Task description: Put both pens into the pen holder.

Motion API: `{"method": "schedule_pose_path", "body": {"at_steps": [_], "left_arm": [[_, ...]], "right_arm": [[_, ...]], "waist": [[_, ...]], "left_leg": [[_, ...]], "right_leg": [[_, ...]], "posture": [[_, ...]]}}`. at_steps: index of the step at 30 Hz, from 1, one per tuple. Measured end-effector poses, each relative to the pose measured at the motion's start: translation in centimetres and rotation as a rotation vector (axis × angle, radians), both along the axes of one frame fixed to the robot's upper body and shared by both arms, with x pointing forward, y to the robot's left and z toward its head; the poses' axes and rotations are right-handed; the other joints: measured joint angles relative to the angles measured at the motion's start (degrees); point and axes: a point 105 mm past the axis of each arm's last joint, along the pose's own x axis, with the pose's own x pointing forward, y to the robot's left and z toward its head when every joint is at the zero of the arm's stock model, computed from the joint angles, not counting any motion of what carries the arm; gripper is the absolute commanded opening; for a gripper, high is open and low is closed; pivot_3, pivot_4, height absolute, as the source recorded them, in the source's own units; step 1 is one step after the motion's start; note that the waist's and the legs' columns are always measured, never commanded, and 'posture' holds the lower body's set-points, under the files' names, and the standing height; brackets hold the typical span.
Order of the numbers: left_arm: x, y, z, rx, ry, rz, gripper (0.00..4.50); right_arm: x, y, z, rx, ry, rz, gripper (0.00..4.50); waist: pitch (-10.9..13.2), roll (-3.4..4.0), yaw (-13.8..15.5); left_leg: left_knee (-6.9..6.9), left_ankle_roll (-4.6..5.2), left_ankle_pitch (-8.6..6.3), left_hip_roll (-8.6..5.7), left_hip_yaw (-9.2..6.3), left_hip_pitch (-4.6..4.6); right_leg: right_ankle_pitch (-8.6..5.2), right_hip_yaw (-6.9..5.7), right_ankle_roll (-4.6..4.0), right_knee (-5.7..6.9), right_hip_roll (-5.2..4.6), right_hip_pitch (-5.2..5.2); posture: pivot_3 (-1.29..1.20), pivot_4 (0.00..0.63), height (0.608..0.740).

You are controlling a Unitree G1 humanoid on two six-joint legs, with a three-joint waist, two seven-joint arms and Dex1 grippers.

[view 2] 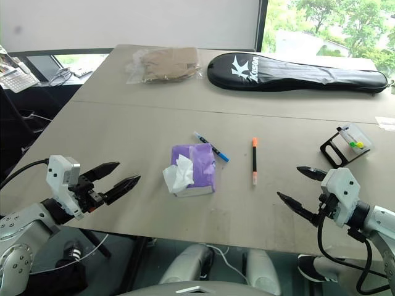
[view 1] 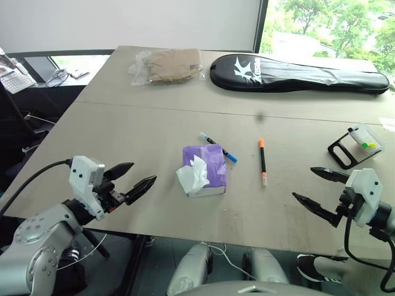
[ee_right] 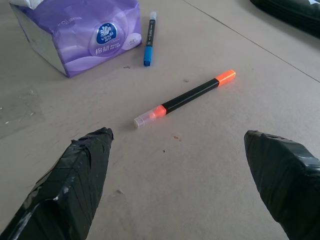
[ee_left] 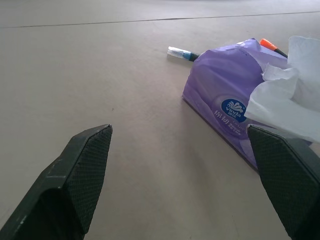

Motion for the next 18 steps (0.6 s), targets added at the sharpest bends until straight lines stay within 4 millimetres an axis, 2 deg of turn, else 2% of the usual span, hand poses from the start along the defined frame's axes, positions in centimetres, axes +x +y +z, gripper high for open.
{"method": "schedule_pose_path", "body": {"at_steps": [3,4,6,10,14,17,18], "left_arm": [[1.1,-0.8,0.5,-0.028,0.006,-0.001,4.46],[2.3,-1.9,1.2,-0.035,0.023,-0.009,4.46],[3.5,-4.5,2.4,-0.044,0.064,-0.056,4.46],[6.4,-6.7,3.4,-0.132,0.155,-0.045,4.46],[8.4,-9.0,1.8,-0.095,0.282,-0.032,4.46],[8.8,-10.7,-0.9,-0.054,0.416,-0.056,4.46],[9.0,-10.9,-1.3,-0.031,0.427,-0.053,4.23]], "right_arm": [[0.2,0.2,0.2,0.005,-0.01,0.005,4.5],[0.3,0.8,0.7,0.019,-0.032,0.023,4.5],[-0.1,2.6,2.2,0.045,-0.091,0.092,4.5],[-1.6,3.9,2.3,0.061,-0.083,0.154,4.5],[-2.2,4.7,2.7,0.076,-0.091,0.183,4.5],[-2.8,5.3,2.8,0.078,-0.087,0.203,4.5],[-3.0,5.5,2.9,0.077,-0.084,0.214,4.5]], "waist": [[0.02,-0.01,0.5],[0.03,-0.02,0.98],[0.02,0.0,1.06],[0.07,-0.13,0.99],[0.08,-0.15,-0.01],[0.09,-0.17,-0.36],[0.09,-0.17,-0.35]], "left_leg": [[0.02,0.0,0.0,0.0,-0.05,0.0],[0.11,0.0,0.01,-0.01,-0.25,-0.01],[0.17,0.0,0.0,-0.05,-0.37,-0.06],[0.17,-0.06,0.01,-0.11,-0.49,-0.16],[0.17,-0.24,0.11,-0.11,-0.31,-0.12],[0.16,-0.28,0.14,-0.09,-0.35,-0.12],[0.15,-0.28,0.14,-0.09,-0.38,-0.12]], "right_leg": [[0.0,-0.05,0.0,0.03,0.0,0.01],[0.01,-0.24,0.01,0.04,0.0,0.04],[0.02,-0.33,0.03,0.05,-0.01,0.09],[0.03,-0.53,0.06,0.02,-0.01,0.08],[0.03,-0.5,0.06,0.04,0.0,0.06],[0.03,-0.53,0.05,0.05,0.02,0.04],[0.03,-0.53,0.05,0.05,0.02,0.05]], "posture": [[0.0,0.15,0.74],[0.0,0.15,0.74],[0.0,0.15,0.74],[0.0,0.15,0.74],[0.0,0.15,0.74],[0.0,0.15,0.74],[0.0,0.15,0.74]]}}
